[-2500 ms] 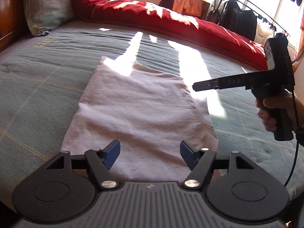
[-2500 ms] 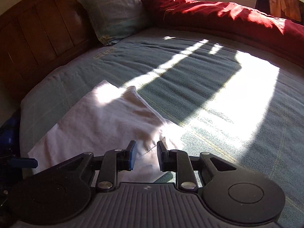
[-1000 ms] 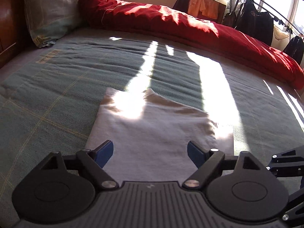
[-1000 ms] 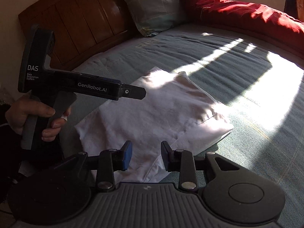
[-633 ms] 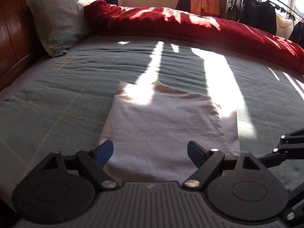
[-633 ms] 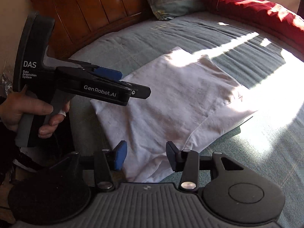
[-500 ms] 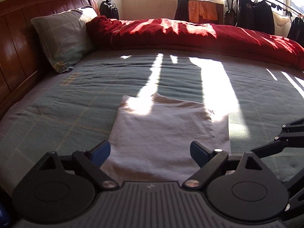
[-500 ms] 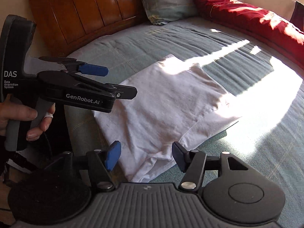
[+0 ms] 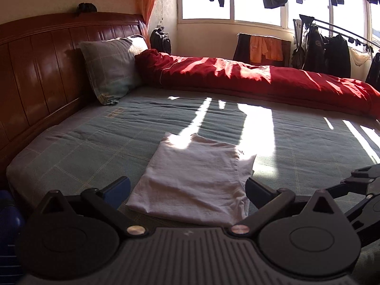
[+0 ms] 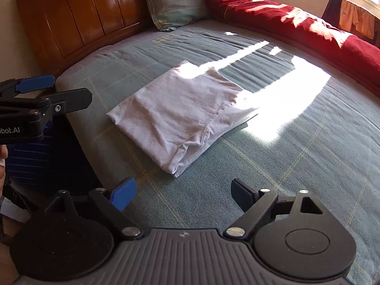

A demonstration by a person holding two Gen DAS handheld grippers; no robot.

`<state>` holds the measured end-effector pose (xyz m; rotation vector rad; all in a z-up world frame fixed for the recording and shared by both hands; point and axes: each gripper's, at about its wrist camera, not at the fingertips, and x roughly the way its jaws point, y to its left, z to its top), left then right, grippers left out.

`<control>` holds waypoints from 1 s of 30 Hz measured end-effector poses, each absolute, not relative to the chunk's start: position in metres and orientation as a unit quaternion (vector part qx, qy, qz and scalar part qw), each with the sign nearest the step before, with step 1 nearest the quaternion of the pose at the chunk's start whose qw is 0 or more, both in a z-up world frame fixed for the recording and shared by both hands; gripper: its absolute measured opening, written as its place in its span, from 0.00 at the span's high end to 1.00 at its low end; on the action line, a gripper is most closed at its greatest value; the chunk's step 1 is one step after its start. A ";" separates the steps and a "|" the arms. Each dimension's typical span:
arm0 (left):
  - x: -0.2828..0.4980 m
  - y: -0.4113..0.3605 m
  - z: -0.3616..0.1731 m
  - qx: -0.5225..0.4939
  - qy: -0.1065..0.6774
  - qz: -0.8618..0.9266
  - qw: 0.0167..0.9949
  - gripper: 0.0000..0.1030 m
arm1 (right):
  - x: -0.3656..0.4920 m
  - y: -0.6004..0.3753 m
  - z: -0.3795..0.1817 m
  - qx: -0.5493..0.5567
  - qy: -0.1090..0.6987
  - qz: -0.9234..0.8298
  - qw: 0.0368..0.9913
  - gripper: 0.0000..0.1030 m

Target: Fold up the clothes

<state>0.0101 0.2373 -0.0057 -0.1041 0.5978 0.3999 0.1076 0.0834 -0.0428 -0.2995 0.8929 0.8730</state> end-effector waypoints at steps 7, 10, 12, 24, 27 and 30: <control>-0.015 0.217 -0.013 -0.083 0.325 0.204 0.919 0.01 | 0.077 0.067 -0.021 -0.149 0.386 0.400 0.818 0.00; -0.023 0.211 -0.015 -0.100 0.339 0.195 0.915 0.01 | 0.071 0.062 -0.015 -0.150 0.386 0.393 0.821 0.00; -0.027 0.207 -0.014 -0.099 0.348 0.194 0.912 0.01 | 0.068 0.058 -0.012 -0.149 0.382 0.387 0.826 0.00; -0.037 0.194 -0.004 -0.095 0.373 0.219 0.897 0.01 | 0.051 0.044 -0.003 -0.142 0.380 0.384 0.830 0.00; -0.038 0.195 -0.004 -0.098 0.379 0.219 0.893 0.01 | 0.050 0.043 -0.002 -0.140 0.379 0.382 0.831 0.00; -0.039 0.197 -0.004 -0.106 0.387 0.225 0.888 0.01 | 0.049 0.042 -0.002 -0.139 0.379 0.378 0.833 0.00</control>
